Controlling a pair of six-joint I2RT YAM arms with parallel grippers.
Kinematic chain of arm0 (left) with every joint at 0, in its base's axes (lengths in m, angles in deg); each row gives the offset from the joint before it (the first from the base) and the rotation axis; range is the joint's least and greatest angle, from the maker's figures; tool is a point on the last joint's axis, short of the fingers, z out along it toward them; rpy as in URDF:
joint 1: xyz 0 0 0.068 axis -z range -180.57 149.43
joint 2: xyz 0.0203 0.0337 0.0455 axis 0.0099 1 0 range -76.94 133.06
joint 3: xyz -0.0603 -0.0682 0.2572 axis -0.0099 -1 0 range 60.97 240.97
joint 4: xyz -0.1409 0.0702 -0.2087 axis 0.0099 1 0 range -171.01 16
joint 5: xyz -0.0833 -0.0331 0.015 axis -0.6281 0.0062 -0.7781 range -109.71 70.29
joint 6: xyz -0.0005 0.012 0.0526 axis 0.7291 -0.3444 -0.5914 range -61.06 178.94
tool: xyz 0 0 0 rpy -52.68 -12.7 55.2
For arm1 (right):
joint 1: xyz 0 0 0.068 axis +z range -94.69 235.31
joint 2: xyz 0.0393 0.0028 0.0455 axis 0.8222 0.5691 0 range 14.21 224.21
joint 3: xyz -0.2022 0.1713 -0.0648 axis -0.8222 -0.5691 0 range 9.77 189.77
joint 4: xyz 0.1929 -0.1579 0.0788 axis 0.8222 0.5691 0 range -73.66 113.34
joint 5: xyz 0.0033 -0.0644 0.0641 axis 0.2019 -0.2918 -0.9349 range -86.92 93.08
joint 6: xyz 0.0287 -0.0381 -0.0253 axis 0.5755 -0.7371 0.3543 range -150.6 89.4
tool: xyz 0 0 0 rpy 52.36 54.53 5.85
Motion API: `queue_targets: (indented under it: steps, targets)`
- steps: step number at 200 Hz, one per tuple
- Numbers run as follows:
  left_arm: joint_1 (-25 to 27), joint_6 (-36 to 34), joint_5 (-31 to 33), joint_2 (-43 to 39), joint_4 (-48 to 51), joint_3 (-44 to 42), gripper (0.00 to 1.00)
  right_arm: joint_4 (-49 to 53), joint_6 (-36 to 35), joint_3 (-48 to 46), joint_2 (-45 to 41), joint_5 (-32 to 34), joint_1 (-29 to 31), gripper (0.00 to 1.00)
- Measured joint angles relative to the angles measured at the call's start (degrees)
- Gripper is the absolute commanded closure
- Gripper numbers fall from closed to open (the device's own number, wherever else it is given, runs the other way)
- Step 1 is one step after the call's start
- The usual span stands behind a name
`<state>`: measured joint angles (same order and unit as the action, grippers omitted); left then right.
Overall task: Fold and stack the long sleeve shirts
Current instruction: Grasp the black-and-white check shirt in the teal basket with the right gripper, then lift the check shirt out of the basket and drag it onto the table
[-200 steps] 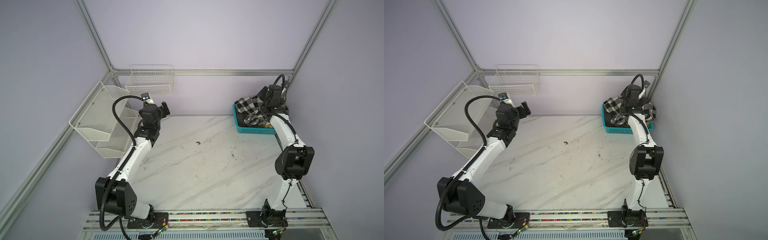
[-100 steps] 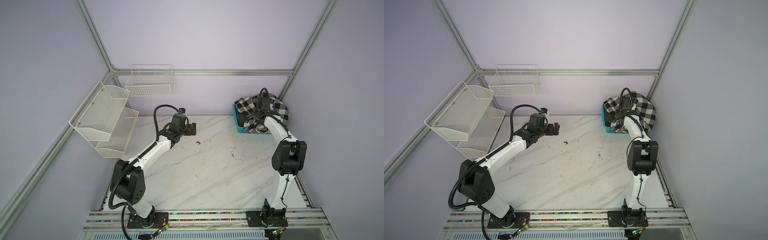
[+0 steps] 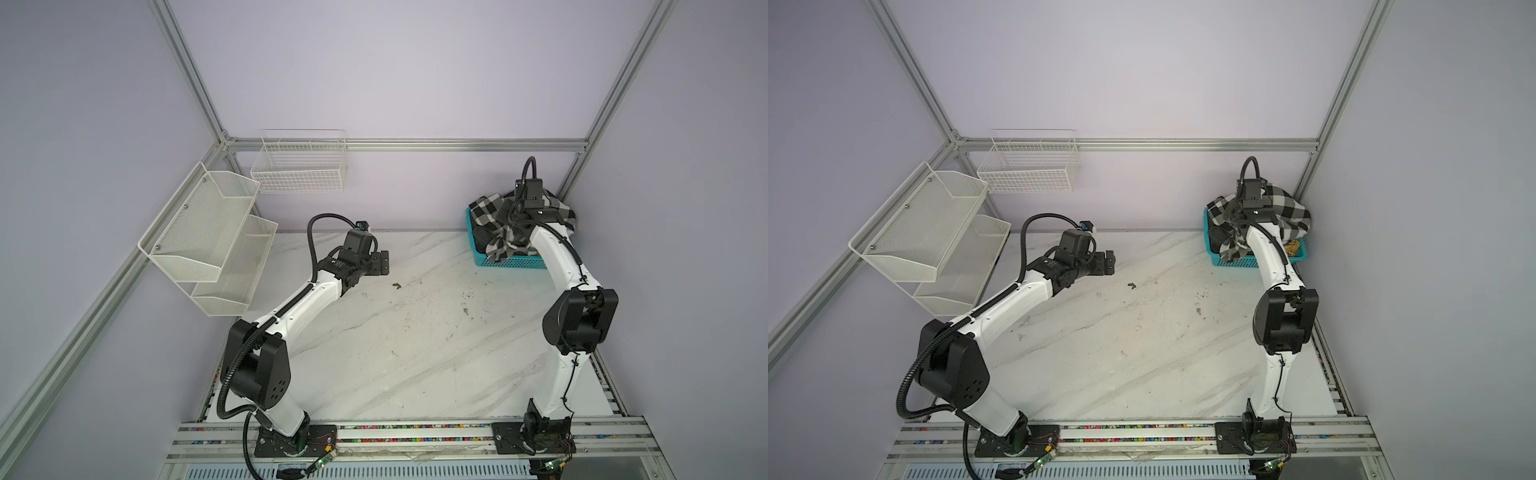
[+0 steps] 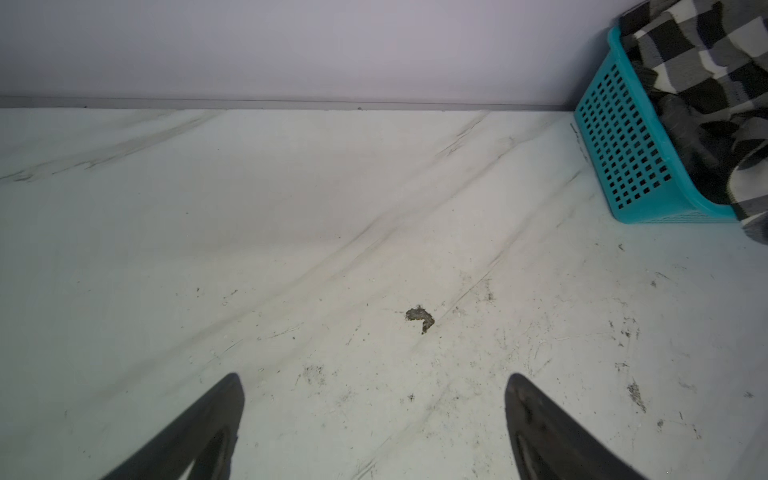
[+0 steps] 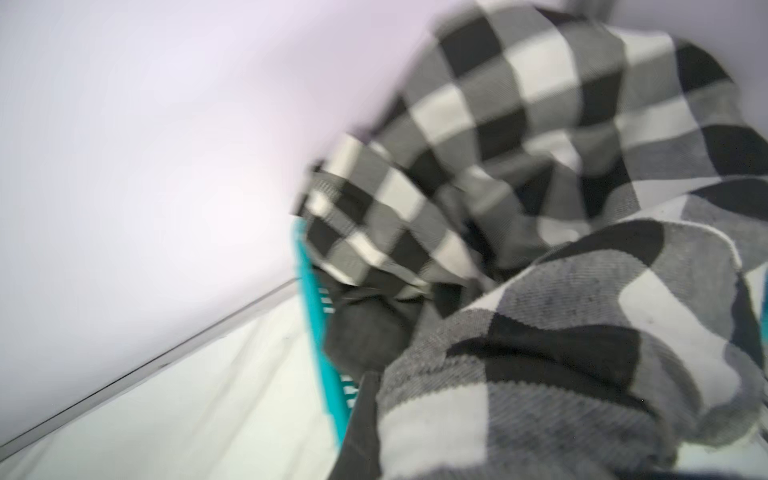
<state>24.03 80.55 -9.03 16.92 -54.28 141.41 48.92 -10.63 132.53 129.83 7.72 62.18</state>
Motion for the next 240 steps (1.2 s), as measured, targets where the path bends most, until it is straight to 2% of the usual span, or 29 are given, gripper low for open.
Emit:
queue_targets:
  steps: [17, 26, 42, 58, 71, 87, 111, 140, 166, 173, 180, 187, 202, 216, 240]
  targets:
    - [-0.7, 1.3, 3.0, 0.0, 2.0, 2.5, 0.04, 2.0, -3.7, 19.2, 5.5, -5.2, 9.5, 1.0]
    - [-1.3, 2.4, 4.9, 0.0, 2.7, 3.8, 0.08, 2.4, -5.0, 28.3, 8.3, -8.3, 15.4, 1.0]
    - [-2.9, 5.4, 9.0, -1.0, 4.5, 5.1, 0.1, 1.6, -6.3, 33.8, 9.1, -14.2, 24.9, 1.0]
    - [-4.8, 9.2, 14.4, -3.6, 7.6, 5.0, 0.11, -2.0, -7.2, 26.8, 4.3, -20.2, 32.5, 1.0]
    - [-5.9, 11.8, 18.7, -7.3, 9.6, 4.5, 0.13, -5.1, -7.4, 18.1, -1.2, -23.3, 34.8, 1.0]
    - [-6.2, 15.4, 23.7, -14.7, 11.4, 2.2, 0.14, -7.6, -7.6, 10.7, -6.6, -23.8, 33.9, 1.0]
    - [-6.1, 20.4, 28.5, -25.6, 15.0, -2.1, 0.12, -11.0, -7.2, 2.8, -11.7, -21.0, 30.4, 1.0]
    - [-6.1, 23.8, 28.7, -28.3, 20.1, -4.4, 0.11, -16.0, -4.6, -9.0, -13.2, -17.6, 27.4, 1.0]
    - [-6.0, 26.1, 23.1, -24.8, 22.3, -8.5, 0.1, -17.6, -1.0, -20.3, -10.0, -14.4, 25.6, 1.0]
    - [-5.8, 26.9, 21.5, -23.9, 22.5, -10.3, 0.1, -17.5, 0.3, -22.9, -8.6, -13.8, 25.2, 0.87]
    - [-5.5, 27.6, 19.5, -23.4, 22.7, -12.4, 0.09, -17.4, 1.1, -25.0, -7.3, -13.5, 24.6, 0.65]
    - [-4.9, 28.5, 18.0, -23.3, 22.8, -14.4, 0.09, -17.1, 2.2, -27.1, -5.9, -13.4, 23.9, 0.55]
    - [-3.2, 30.0, 15.0, -24.0, 23.0, -18.2, 0.08, -16.5, 3.5, -30.6, -3.5, -13.2, 22.1, 0.44]
    - [-1.0, 31.0, 11.9, -24.5, 22.7, -21.0, 0.08, -15.8, 4.4, -33.4, -3.1, -12.3, 20.9, 0.27]
    - [4.9, 31.4, 7.3, -23.9, 22.4, -23.5, 0.03, -15.1, 5.3, -35.0, -3.4, -10.0, 19.8, 0.23]
